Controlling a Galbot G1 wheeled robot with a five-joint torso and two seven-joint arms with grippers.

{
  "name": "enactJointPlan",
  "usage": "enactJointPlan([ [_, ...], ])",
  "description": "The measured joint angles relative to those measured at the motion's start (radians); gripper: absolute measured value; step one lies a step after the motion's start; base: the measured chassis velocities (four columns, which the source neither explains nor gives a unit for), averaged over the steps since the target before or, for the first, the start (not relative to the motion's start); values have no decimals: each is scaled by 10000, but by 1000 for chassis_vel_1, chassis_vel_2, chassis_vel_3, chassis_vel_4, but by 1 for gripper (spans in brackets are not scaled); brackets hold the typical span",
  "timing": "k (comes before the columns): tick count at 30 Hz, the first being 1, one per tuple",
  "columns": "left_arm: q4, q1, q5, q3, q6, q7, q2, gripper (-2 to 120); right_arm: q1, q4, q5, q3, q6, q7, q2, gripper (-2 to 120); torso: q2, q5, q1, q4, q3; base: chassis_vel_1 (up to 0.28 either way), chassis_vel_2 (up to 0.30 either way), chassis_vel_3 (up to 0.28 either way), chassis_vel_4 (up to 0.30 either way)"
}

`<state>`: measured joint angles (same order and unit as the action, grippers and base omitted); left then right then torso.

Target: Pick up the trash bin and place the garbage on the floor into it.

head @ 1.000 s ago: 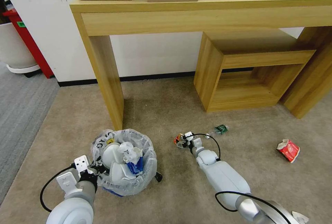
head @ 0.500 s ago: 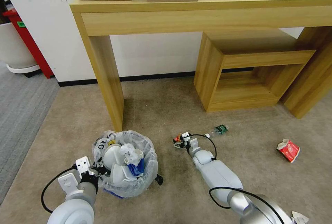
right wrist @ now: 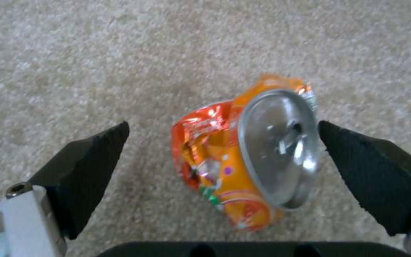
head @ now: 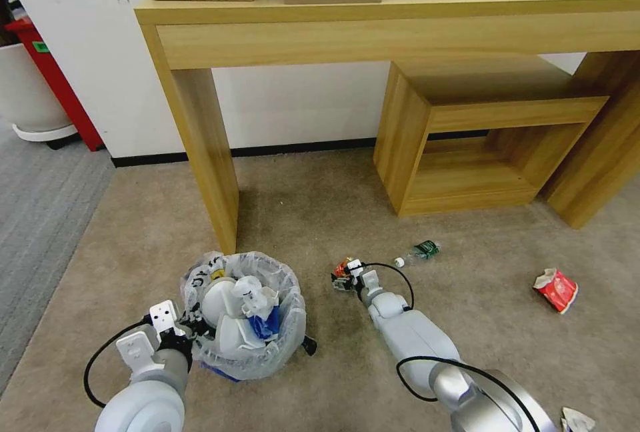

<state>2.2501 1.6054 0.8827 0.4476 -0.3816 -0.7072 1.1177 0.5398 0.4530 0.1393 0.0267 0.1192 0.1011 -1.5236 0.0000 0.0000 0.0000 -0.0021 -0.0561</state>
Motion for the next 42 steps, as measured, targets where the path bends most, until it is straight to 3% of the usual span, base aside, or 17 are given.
enactJointPlan([
  [10,-77,-39,-36,-67,13,-5,18,0,-80,-207,1,135,13,150,-39,96,0,-1,0,0,0,0,0,0,0],
  [17,-171,-102,-105,-175,28,-16,14,0,-122,-218,197,172,26,441,70,65,0,0,0,0,1,0,0,0,0],
  [22,-239,-153,-152,-252,41,-22,14,0,-78,-116,250,178,67,520,191,53,0,0,0,0,0,0,0,0,0],
  [35,-306,-164,-258,-348,62,-61,3,0,-65,72,389,151,152,451,397,50,0,0,0,0,0,0,0,0,0],
  [40,-195,-145,-129,-292,63,-151,-86,0,354,1569,1002,6,143,507,918,50,0,1,0,1,0,0,0,0,0],
  [42,-84,-122,31,-221,63,-199,-164,0,780,3219,1744,-180,73,635,1453,50,0,1,0,-4,0,0,0,0,0],
])
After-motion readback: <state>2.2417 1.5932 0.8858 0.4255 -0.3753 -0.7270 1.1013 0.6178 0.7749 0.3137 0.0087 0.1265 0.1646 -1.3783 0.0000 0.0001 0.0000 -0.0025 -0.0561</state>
